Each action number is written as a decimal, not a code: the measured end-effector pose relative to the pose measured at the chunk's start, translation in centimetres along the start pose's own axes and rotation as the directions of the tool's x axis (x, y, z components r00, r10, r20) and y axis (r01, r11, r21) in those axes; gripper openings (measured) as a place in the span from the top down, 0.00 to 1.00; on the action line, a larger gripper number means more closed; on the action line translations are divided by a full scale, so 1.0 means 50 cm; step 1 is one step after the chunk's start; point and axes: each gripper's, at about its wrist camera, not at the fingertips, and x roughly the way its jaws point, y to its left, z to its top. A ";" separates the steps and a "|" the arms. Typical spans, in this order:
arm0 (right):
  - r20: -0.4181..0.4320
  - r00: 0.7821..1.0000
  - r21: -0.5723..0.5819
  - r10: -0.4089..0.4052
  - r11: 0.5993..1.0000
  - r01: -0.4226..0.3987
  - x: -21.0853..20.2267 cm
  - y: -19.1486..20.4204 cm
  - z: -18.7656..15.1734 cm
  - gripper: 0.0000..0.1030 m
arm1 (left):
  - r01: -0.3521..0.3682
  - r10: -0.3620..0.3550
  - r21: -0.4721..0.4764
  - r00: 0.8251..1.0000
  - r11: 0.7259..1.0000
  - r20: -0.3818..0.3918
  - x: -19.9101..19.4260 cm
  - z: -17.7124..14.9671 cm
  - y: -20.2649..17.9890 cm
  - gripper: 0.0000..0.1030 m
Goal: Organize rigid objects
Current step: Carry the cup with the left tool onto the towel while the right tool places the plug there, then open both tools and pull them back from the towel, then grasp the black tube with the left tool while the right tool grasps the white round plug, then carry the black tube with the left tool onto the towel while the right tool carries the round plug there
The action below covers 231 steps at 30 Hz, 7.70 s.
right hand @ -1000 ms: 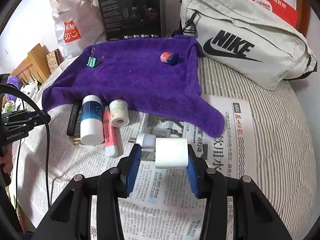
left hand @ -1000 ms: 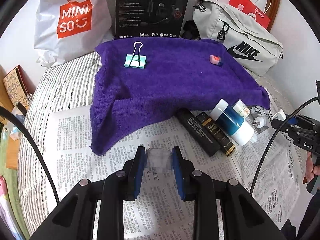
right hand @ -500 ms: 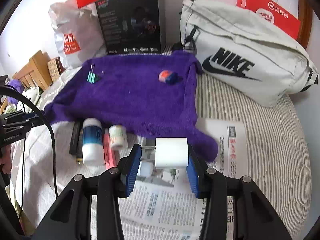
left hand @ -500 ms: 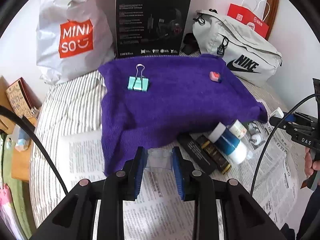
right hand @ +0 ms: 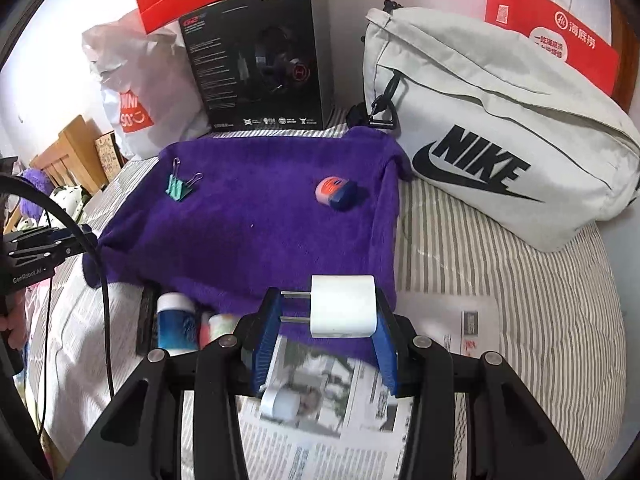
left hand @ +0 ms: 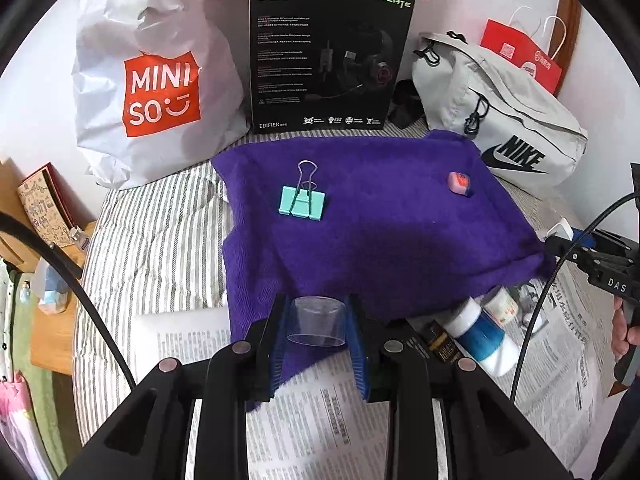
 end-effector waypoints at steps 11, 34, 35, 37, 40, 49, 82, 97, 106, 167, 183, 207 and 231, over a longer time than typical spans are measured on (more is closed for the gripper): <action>-0.020 1.000 -0.014 -0.007 1.000 0.007 0.062 -0.006 0.054 0.58 | 0.005 -0.005 -0.011 1.000 1.000 -0.012 0.043 0.046 0.018 0.74; -0.113 0.994 -0.042 0.005 0.999 -0.009 0.227 0.005 0.108 0.58 | 0.028 -0.029 -0.023 0.998 0.999 -0.049 0.121 0.077 0.055 0.74; -0.111 0.994 -0.048 0.000 0.999 -0.005 0.229 0.006 0.108 0.58 | 0.028 -0.029 -0.023 0.998 0.999 -0.050 0.124 0.078 0.055 0.74; -0.108 0.994 -0.064 -0.008 0.998 0.001 0.232 0.009 0.109 0.58 | 0.028 -0.029 -0.019 0.998 0.999 -0.055 0.132 0.082 0.054 0.74; -0.105 0.994 -0.075 -0.009 0.997 0.001 0.235 0.010 0.108 0.57 | 0.031 -0.031 -0.014 0.998 0.999 -0.057 0.139 0.088 0.049 0.74; -0.120 0.993 -0.078 0.011 0.997 -0.020 0.217 0.010 0.104 0.41 | 0.034 -0.034 -0.002 0.996 0.999 -0.078 0.171 0.102 0.032 0.74; -0.035 0.999 -0.024 -0.013 1.000 0.012 0.036 0.005 0.030 0.37 | -0.015 0.023 0.077 0.995 0.997 -0.097 0.209 0.079 -0.016 0.46; 0.053 0.999 -0.008 -0.011 1.000 0.011 -0.077 0.033 -0.013 0.36 | -0.024 0.027 0.063 0.998 0.998 -0.049 0.091 0.032 -0.051 0.45; 0.055 0.998 0.022 -0.004 1.000 0.003 -0.106 0.032 -0.049 0.36 | -0.019 0.020 0.057 0.999 0.998 -0.033 0.020 -0.016 -0.077 0.42; -0.088 0.996 0.074 -0.009 0.997 0.015 -0.051 -0.016 -0.137 0.36 | 0.007 0.006 0.113 0.994 0.994 -0.106 0.081 -0.101 -0.131 0.79; -0.117 0.991 0.074 0.066 0.996 -0.058 -0.010 0.012 -0.149 0.36 | -0.017 0.027 0.099 0.994 0.995 -0.103 0.084 -0.100 -0.125 0.79; -0.083 0.994 -0.004 -0.064 0.998 0.063 0.038 0.045 -0.148 0.65 | -0.017 0.023 0.066 0.995 0.998 -0.097 0.077 -0.112 -0.111 0.79; -0.060 0.998 -0.006 -0.031 1.000 0.031 -0.003 0.030 -0.137 0.65 | 0.019 -0.018 0.014 0.997 1.000 -0.077 0.048 -0.118 -0.079 0.80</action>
